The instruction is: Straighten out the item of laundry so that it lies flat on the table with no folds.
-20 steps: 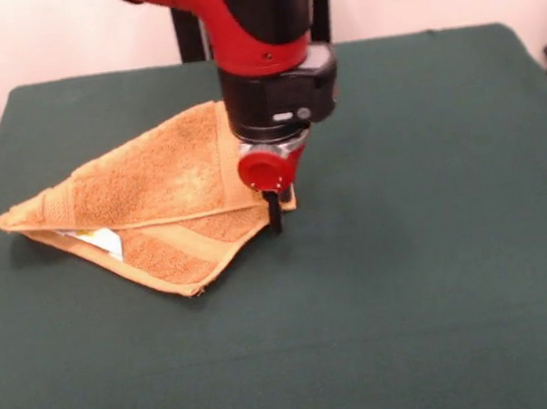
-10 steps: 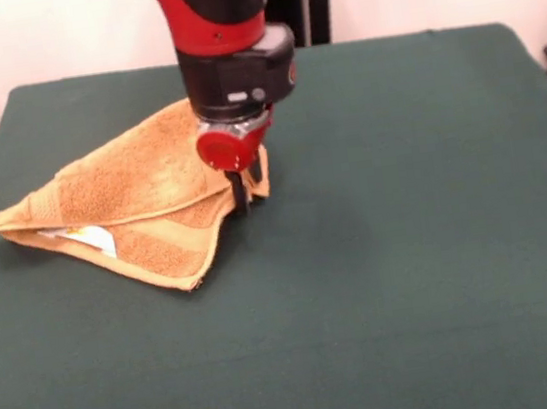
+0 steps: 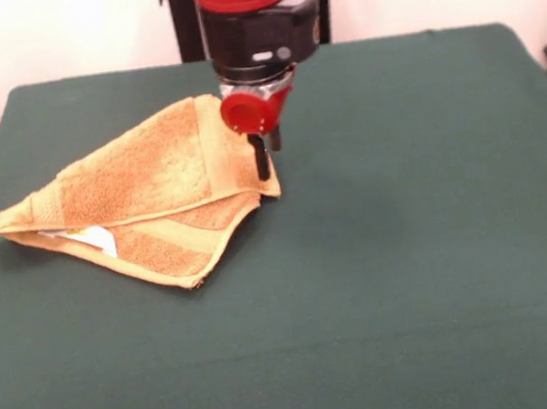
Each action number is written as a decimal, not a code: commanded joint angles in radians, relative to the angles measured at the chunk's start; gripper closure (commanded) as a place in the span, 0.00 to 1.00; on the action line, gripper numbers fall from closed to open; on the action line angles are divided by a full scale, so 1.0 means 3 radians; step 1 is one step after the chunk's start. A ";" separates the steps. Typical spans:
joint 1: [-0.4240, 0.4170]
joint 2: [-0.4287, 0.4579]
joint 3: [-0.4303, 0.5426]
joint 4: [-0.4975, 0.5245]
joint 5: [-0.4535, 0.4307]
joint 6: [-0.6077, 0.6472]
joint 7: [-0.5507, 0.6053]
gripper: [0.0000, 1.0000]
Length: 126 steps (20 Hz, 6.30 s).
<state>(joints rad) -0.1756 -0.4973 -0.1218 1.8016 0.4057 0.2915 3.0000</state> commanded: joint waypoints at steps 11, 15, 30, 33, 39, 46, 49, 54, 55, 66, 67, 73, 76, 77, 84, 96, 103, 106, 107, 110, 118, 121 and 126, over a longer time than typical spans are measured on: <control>0.0052 0.0171 0.0235 0.0028 0.0045 0.0018 0.0240 0.00; 0.0009 0.0171 0.0237 0.0018 0.0028 -0.0008 0.0211 0.00; -0.0070 0.0121 0.0222 -0.0065 0.0019 0.0098 0.0173 0.00; -0.0056 0.0079 0.0207 -0.0117 0.0008 0.0270 0.0158 0.00; 0.0025 -0.0089 0.0002 -0.0218 -0.0053 0.0734 0.0199 0.00; 0.0188 -0.0063 -0.0179 -0.0390 -0.0051 0.1008 0.0365 0.00; 0.0223 -0.0059 -0.0186 -0.0420 -0.0012 0.1037 0.0395 0.00; 0.0192 -0.0083 -0.0139 -0.0418 0.0035 0.1046 0.0376 0.00; 0.0191 -0.0083 -0.0142 -0.0425 0.0034 0.1045 0.0374 0.00; -0.0047 -0.0056 0.0100 -0.0469 0.0020 0.0796 0.0054 0.00; -0.0045 -0.0085 0.0093 -0.0439 0.0026 0.0822 0.0070 0.00; 0.0118 -0.0192 -0.0219 -0.0469 -0.0041 0.1133 0.0324 0.00; 0.0177 -0.0223 -0.0291 -0.0499 -0.0051 0.1245 0.0374 0.00; 0.0182 -0.0251 -0.0290 -0.0494 -0.0050 0.1285 0.0370 0.00; 0.0221 -0.0286 -0.0319 -0.0524 -0.0071 0.1393 0.0375 0.00; 0.0237 -0.0240 -0.0314 -0.0527 -0.0019 0.1308 0.0382 0.00; 0.0317 -0.0319 -0.0403 -0.0563 -0.0029 0.1502 0.0487 0.00; 0.0275 -0.0249 -0.0358 -0.0541 0.0007 0.1351 0.0441 0.00; 0.0281 -0.0243 -0.0375 -0.0546 0.0001 0.1350 0.0446 0.00; 0.0317 -0.0230 -0.0423 -0.0581 -0.0026 0.1411 0.0461 0.00; 0.0276 -0.0192 -0.0313 -0.0409 0.0042 0.1094 0.0381 0.00; 0.0211 -0.0126 -0.0224 -0.0347 0.0058 0.0880 0.0313 0.00; 0.0097 0.0050 -0.0113 -0.0418 0.0048 0.0608 0.0212 0.00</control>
<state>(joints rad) -0.1227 -0.6021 -0.2743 1.6295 0.4018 0.5659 3.0000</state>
